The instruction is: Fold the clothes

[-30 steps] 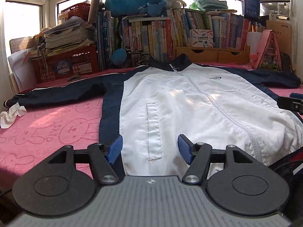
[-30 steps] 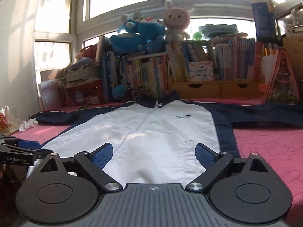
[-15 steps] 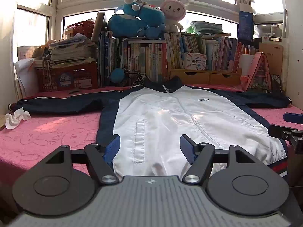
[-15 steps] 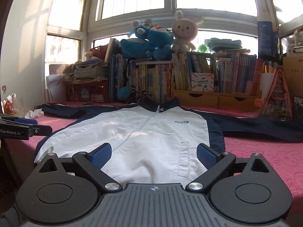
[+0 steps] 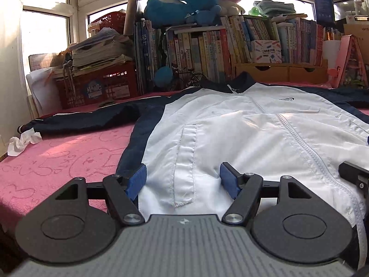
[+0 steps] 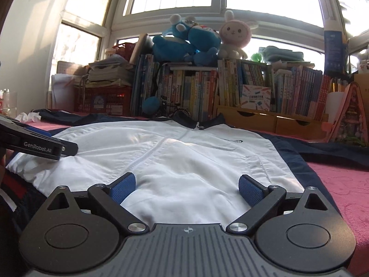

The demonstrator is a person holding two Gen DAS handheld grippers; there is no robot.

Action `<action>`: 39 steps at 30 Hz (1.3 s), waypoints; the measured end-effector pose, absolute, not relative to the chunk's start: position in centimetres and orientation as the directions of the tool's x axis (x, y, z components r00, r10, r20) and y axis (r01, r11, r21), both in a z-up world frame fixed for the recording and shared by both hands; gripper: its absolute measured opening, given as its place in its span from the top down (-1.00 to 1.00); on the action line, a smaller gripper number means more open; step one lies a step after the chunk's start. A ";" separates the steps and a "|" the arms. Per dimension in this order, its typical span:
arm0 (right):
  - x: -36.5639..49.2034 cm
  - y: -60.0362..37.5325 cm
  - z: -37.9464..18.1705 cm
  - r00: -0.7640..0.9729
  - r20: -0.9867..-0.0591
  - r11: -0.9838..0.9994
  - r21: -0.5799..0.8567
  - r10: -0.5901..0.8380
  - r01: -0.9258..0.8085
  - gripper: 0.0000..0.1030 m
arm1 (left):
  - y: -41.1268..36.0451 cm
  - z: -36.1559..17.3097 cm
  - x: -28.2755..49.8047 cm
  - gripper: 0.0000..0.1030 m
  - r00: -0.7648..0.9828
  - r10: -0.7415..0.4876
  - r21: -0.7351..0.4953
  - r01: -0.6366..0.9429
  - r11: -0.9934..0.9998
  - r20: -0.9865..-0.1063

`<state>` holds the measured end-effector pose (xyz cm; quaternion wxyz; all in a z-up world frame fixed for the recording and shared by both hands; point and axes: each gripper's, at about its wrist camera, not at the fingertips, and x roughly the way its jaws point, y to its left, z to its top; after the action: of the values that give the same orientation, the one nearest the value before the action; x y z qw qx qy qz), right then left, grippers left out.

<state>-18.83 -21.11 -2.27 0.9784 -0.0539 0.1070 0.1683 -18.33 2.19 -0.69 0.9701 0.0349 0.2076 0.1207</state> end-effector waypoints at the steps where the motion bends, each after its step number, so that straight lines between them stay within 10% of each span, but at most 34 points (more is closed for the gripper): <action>1: -18.4 -22.2 -2.2 0.930 -0.233 0.950 -0.067 0.283 -0.306 -0.88 | 2.6 -0.7 -18.4 -0.42 0.884 0.256 0.125 -0.225 0.966 -0.391; 5: -16.6 -28.7 -1.9 0.952 -0.275 0.990 0.001 0.134 -0.139 -0.98 | 4.8 -0.5 -18.2 -0.71 0.871 0.263 0.096 -0.246 0.965 -0.415; 10: -14.6 -34.1 0.2 0.939 -0.344 0.997 -0.079 -0.021 -0.006 -0.95 | 7.8 2.7 -17.6 -0.49 0.817 0.356 0.081 -0.360 0.929 -0.453; 18: -5.3 -33.0 5.2 0.892 -0.397 0.969 -0.018 0.218 -0.244 -0.97 | 5.0 5.2 -9.6 -0.44 0.898 0.191 0.061 -0.182 0.981 -0.397; 27: 6.5 -26.0 3.0 0.744 -0.566 0.899 -0.013 0.354 -0.438 -0.97 | 6.6 1.1 -0.5 -0.49 0.755 0.237 0.066 -0.249 0.966 -0.612; 39: 12.2 -49.1 0.5 0.669 -0.652 0.899 -0.046 -0.357 0.435 -0.96 | 8.9 0.8 -0.6 -0.65 0.726 0.269 0.040 -0.317 0.948 -0.633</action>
<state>12.17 -49.08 0.51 0.9117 0.0566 0.3442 -0.2171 -0.59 8.93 0.81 0.9282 -0.0353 0.3350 0.1578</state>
